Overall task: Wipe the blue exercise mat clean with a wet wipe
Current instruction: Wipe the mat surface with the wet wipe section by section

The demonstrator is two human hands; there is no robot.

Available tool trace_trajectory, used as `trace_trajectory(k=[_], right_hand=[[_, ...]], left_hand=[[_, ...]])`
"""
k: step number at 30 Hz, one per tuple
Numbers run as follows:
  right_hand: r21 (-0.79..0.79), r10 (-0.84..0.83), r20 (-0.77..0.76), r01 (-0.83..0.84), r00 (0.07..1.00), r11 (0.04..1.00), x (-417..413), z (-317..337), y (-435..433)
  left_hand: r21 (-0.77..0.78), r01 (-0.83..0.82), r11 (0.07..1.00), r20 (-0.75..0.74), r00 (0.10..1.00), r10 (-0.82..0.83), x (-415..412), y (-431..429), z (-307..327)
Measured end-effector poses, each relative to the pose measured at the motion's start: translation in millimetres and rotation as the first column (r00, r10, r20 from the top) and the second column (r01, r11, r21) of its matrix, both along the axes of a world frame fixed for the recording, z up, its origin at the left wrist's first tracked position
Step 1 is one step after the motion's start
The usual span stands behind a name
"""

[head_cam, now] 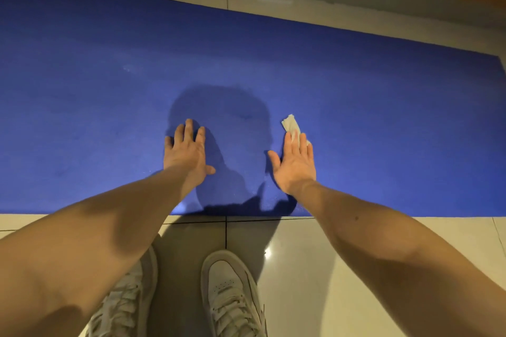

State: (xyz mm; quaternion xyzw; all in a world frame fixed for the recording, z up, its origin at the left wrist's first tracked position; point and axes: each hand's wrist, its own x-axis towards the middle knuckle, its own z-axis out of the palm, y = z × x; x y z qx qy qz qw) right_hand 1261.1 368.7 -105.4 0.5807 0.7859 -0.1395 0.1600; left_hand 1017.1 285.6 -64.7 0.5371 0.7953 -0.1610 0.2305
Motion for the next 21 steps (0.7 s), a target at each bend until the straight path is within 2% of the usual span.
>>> trace_trajectory(k=[2,3,5,7,9,11,14,16,17,20,21], right_hand=[[-0.004,-0.081,-0.036,0.08,0.996,0.997,-18,2,-5],[0.022,-0.07,-0.068,0.071,0.995,0.997,-29,3,-12],[0.093,0.093,-0.099,-0.083,0.991,0.992,-50,3,-32],[0.072,0.271,-0.159,-0.263,0.949,0.962,-59,0,-49],[-0.001,0.357,-0.205,-0.365,0.911,0.931,-56,1,-44],[0.046,0.407,-0.146,-0.405,0.902,0.913,-45,-4,-23],[0.115,0.197,-0.113,-0.184,0.974,0.976,-23,-4,25],[0.088,0.067,-0.01,-0.066,0.998,0.994,-18,-4,47],[0.08,0.04,-0.006,-0.039,0.999,0.996,-21,-2,50],[0.159,-0.009,-0.246,0.05,0.969,0.986,-53,4,36],[0.191,0.037,-0.257,0.013,0.966,0.982,-66,6,27]], left_hand=[[-0.036,-0.037,0.999,0.025,0.999,0.038,-6,4,-1],[-0.053,-0.044,0.998,0.03,0.999,0.046,-7,7,-2],[-0.076,-0.042,0.996,0.032,0.999,0.044,-10,11,-4],[-0.078,-0.043,0.996,0.033,0.998,0.046,-11,12,-4],[-0.075,-0.034,0.997,0.017,0.999,0.035,-10,13,-3],[-0.084,-0.023,0.996,0.007,1.0,0.024,-9,14,-1],[-0.104,-0.015,0.994,-0.006,1.0,0.014,-8,16,2],[-0.107,-0.01,0.994,-0.008,1.0,0.009,-8,18,3],[-0.109,-0.009,0.994,-0.006,1.0,0.008,-9,20,3],[-0.116,-0.019,0.993,-0.001,1.0,0.019,-10,26,2],[-0.09,-0.024,0.996,-0.001,1.0,0.024,-11,28,1]])
